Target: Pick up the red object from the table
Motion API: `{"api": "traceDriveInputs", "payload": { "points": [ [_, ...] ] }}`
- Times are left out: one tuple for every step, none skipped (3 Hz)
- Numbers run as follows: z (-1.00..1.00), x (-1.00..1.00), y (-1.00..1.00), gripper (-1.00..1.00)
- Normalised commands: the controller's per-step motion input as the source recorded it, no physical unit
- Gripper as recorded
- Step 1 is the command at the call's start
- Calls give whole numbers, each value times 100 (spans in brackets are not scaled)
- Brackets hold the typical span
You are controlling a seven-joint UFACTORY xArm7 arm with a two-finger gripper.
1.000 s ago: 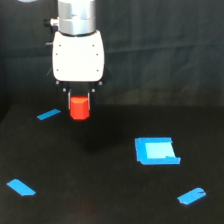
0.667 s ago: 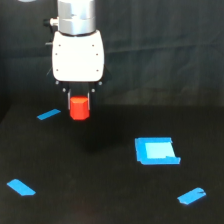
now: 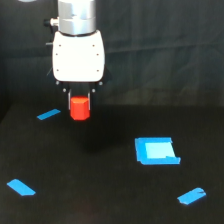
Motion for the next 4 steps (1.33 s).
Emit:
{"api": "traceDriveInputs", "payload": {
  "points": [
    [-8, 4, 8, -96],
    [-6, -1, 7, -100],
    [0, 3, 9, -100],
    [5, 2, -5, -98]
  ]
}}
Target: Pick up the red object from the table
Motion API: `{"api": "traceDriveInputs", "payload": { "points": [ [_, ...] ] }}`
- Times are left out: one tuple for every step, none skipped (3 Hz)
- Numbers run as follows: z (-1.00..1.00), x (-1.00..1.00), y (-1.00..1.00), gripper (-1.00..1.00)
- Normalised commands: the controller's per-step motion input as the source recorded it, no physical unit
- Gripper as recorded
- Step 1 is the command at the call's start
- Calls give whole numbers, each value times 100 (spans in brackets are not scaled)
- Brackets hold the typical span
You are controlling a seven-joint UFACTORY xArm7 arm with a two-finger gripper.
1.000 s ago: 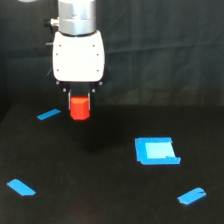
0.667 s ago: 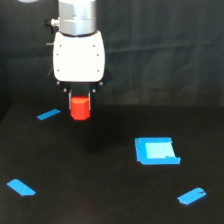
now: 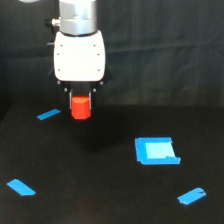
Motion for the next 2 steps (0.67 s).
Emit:
{"api": "traceDriveInputs", "payload": {
  "points": [
    [2, 7, -8, -99],
    [-3, -8, 2, -100]
  ]
}}
